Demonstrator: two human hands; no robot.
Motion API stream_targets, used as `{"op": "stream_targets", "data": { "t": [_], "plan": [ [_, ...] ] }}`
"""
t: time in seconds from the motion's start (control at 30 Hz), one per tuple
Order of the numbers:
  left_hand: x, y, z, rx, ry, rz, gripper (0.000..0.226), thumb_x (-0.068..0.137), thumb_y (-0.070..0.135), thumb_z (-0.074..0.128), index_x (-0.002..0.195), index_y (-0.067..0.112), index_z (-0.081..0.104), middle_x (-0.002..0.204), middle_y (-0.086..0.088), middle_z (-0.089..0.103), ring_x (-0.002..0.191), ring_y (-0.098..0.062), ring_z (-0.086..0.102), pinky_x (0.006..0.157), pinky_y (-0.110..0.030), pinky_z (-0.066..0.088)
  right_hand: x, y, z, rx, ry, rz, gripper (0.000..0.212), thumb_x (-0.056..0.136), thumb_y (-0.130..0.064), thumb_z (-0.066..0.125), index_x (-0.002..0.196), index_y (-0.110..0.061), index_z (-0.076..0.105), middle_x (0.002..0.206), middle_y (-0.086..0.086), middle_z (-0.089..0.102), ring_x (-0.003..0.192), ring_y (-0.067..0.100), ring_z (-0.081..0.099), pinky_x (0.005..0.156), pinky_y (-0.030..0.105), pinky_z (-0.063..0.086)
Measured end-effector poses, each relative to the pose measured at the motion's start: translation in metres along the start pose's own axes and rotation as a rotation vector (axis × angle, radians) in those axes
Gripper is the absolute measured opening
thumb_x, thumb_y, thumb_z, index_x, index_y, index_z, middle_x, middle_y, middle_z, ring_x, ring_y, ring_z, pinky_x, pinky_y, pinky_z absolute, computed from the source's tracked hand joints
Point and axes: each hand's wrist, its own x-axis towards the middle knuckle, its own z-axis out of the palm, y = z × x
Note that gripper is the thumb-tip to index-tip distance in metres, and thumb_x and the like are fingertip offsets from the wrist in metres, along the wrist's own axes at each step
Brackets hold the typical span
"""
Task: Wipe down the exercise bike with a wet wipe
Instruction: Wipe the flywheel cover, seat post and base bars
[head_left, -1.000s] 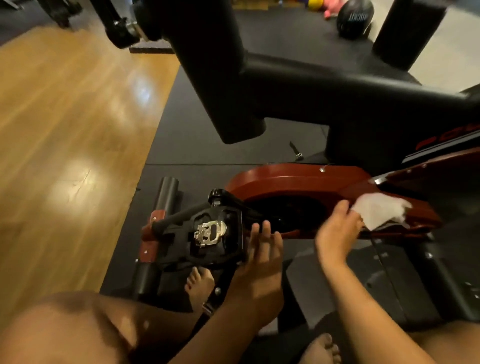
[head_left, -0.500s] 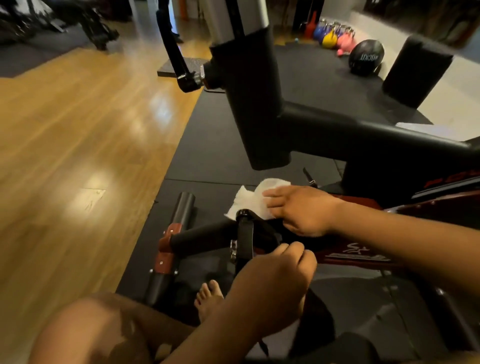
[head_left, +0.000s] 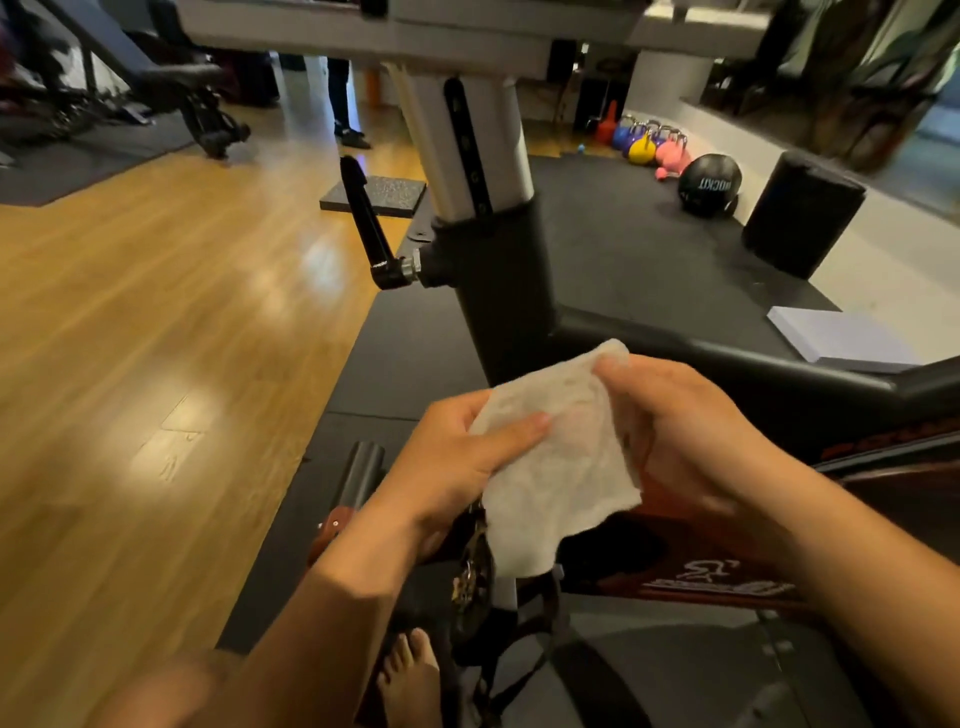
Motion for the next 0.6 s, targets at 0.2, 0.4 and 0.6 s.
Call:
{"op": "stream_targets", "data": {
  "t": [0.2, 0.4, 0.6],
  "plan": [
    [0.010, 0.008, -0.007, -0.439, 0.121, -0.212, 0.027, 0.097, 0.027, 0.058, 0.113, 0.005, 0.064, 0.111, -0.020, 0.070, 0.103, -0.033, 0.069, 0.093, -0.050, 0.054, 0.001, -0.012, 0.011, 0.186, -0.003, 0.229, 0.043, 0.094, -0.038, 0.052, 0.106, -0.002, 0.071, 0.105, 0.019, 0.072, 0.095, 0.032, 0.071, 0.083, 0.043, 0.054],
    [-0.002, 0.006, -0.023, -0.364, 0.139, -0.181, 0.037, 0.084, 0.008, 0.069, 0.120, 0.013, 0.061, 0.101, -0.016, 0.075, 0.088, -0.029, 0.074, 0.068, -0.037, 0.062, 0.005, -0.008, 0.010, -0.158, 0.136, -0.011, 0.023, 0.091, -0.017, 0.064, 0.113, -0.010, 0.065, 0.093, 0.013, 0.075, 0.086, 0.030, 0.073, 0.070, 0.037, 0.056],
    [-0.013, 0.004, -0.026, -0.164, 0.117, 0.017, 0.032, 0.085, 0.012, 0.070, 0.115, 0.021, 0.066, 0.082, -0.003, 0.074, 0.074, -0.012, 0.072, 0.064, -0.021, 0.056, -0.011, -0.003, 0.006, -0.206, 0.112, -0.092, 0.049, 0.076, -0.034, 0.074, 0.120, -0.038, 0.055, 0.090, 0.007, 0.075, 0.081, 0.026, 0.072, 0.072, 0.041, 0.057]
  ]
}}
